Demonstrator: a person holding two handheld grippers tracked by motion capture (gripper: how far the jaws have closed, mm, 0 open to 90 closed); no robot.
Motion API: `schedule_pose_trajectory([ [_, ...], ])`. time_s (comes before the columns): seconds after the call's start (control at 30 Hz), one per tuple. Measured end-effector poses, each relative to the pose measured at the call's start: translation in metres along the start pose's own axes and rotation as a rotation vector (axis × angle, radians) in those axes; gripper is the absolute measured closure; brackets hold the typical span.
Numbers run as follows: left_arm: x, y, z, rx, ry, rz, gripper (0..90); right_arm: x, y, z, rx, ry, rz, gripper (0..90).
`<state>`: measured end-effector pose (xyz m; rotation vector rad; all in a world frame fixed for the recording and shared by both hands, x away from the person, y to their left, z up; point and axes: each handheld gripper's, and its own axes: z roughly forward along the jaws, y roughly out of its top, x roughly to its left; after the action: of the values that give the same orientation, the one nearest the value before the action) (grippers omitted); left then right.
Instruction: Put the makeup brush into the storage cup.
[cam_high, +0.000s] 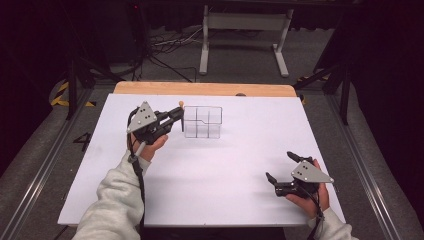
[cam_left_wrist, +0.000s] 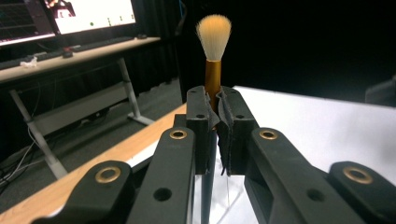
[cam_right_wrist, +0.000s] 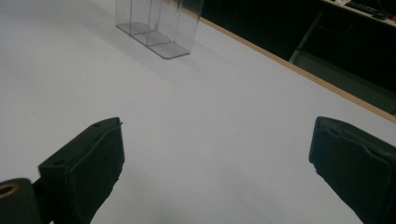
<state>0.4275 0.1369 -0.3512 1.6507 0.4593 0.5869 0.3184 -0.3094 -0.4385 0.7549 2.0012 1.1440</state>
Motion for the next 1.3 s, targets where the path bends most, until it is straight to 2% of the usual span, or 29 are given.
schedule_pose_trajectory([
  [0.13,0.000,0.013,0.006,-0.013,0.012,0.020,83.6,-0.001,-0.001,0.000,0.000,-0.010,0.009,4.3],
  [0.2,0.002,0.018,0.008,-0.019,0.007,0.010,83.6,-0.001,-0.001,0.000,-0.001,-0.010,0.007,4.4],
  [0.4,0.003,0.028,0.019,-0.025,0.013,0.013,83.6,0.000,-0.001,0.001,0.001,-0.002,0.004,4.5],
  [1.07,0.004,0.033,0.058,0.016,0.011,0.004,83.6,-0.001,-0.001,0.001,-0.007,-0.001,0.007,4.5],
  [1.3,0.008,0.032,0.079,0.032,0.005,-0.014,83.6,-0.002,-0.002,0.002,-0.009,0.007,0.013,4.6],
])
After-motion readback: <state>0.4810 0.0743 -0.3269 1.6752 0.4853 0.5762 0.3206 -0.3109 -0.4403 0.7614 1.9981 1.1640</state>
